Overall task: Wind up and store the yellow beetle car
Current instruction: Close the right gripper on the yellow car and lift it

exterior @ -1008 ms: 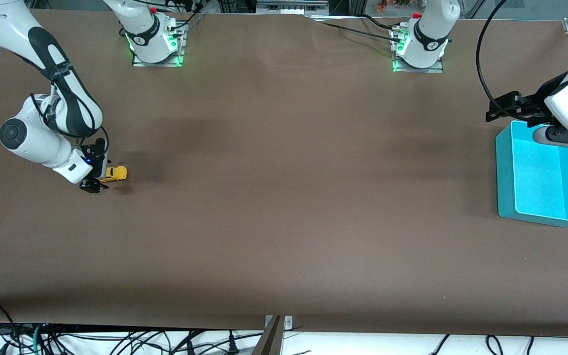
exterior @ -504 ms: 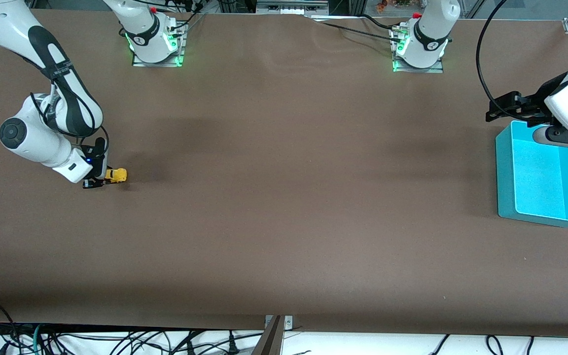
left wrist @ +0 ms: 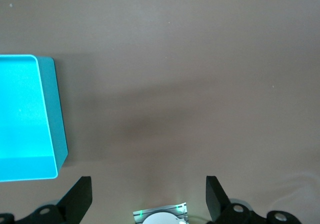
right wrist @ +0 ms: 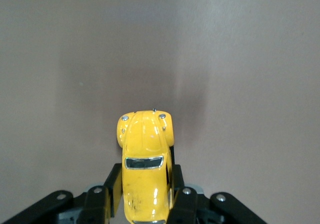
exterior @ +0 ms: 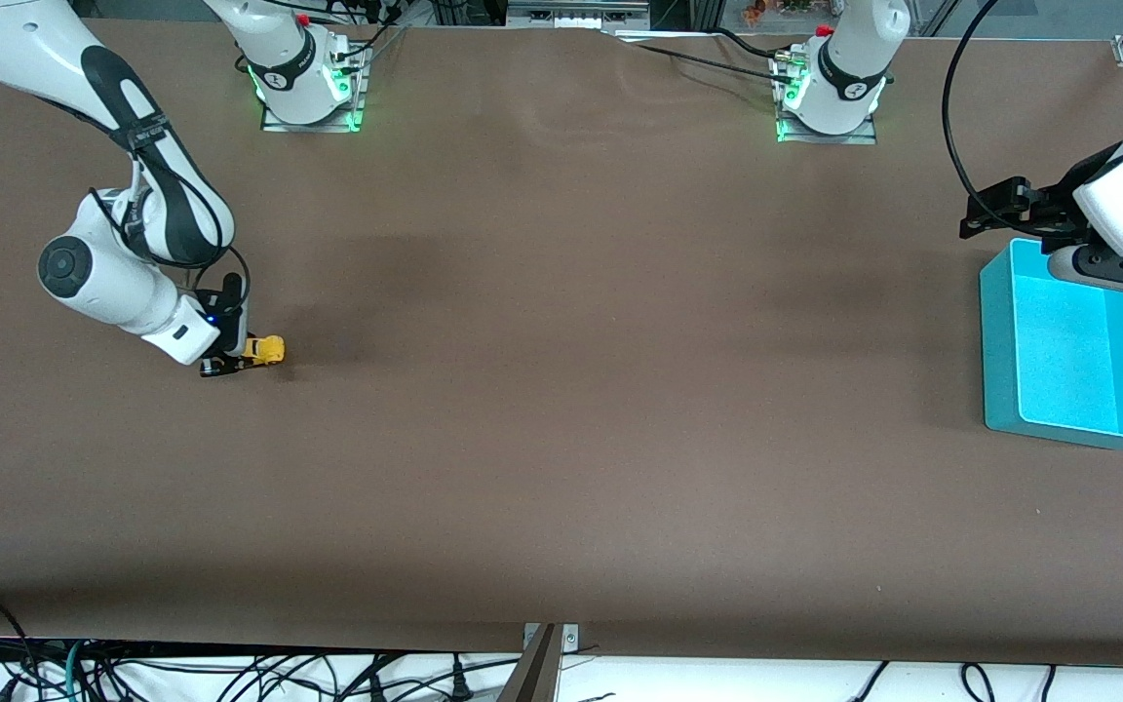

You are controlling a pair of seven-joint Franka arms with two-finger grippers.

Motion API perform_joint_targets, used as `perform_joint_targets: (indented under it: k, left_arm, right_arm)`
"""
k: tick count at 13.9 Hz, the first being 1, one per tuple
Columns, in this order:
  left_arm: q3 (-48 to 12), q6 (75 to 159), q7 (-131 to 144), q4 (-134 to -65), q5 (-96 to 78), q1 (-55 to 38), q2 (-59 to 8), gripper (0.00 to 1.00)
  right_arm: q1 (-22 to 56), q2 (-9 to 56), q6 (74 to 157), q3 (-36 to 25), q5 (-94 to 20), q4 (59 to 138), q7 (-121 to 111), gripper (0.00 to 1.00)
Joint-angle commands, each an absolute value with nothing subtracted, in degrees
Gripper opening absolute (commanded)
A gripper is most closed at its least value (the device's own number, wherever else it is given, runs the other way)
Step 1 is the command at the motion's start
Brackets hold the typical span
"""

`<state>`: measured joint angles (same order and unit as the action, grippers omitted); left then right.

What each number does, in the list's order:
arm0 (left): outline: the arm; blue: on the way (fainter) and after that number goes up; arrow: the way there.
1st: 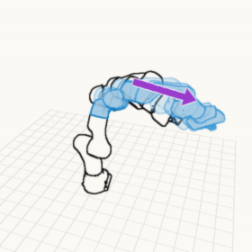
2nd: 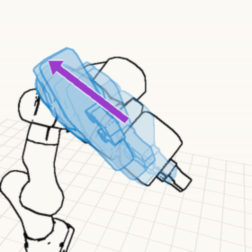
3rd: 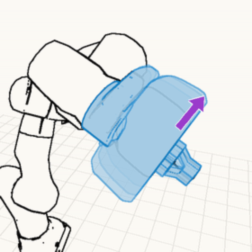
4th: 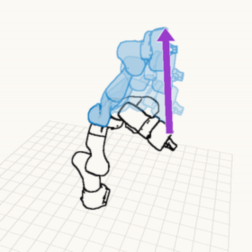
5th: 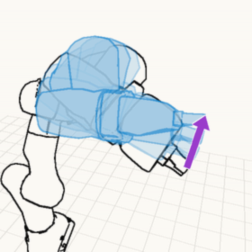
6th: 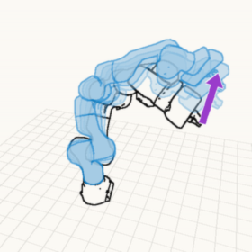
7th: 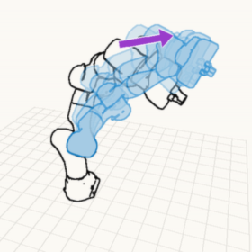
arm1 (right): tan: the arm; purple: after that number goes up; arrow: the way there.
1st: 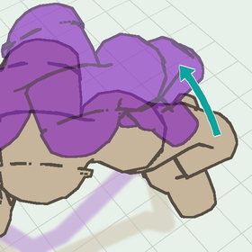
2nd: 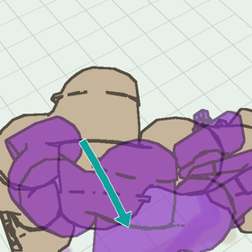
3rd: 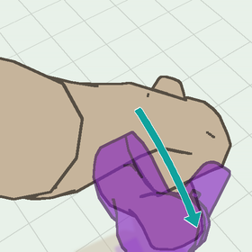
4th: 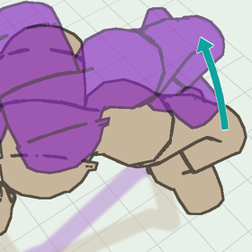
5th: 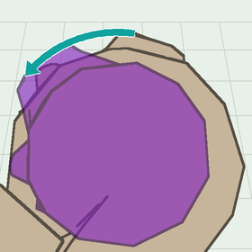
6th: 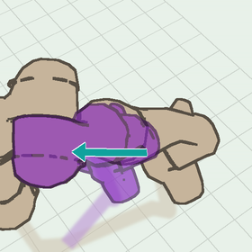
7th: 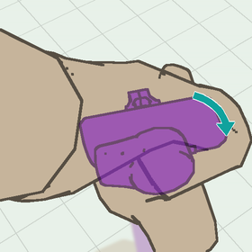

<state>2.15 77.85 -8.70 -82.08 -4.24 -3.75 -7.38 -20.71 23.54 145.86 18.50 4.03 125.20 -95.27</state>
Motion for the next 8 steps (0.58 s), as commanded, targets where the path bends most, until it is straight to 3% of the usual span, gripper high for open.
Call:
perform_joint_targets:
  k: [1,8]
  left_arm:
    - [2.2,77.4,-19.6,-80.4,-3.5,-3.8,-8.2,1.0]
    - [2.4,77.3,-49.6,-80.4,-2.8,-3.7,-9.6,1.0]
  right_arm:
    - [-21.2,23.1,146.2,19.5,4.3,125.2,-92.0,0.0]
    - [-15.1,24.3,145.5,21.2,4.6,123.0,-81.5,0.0]
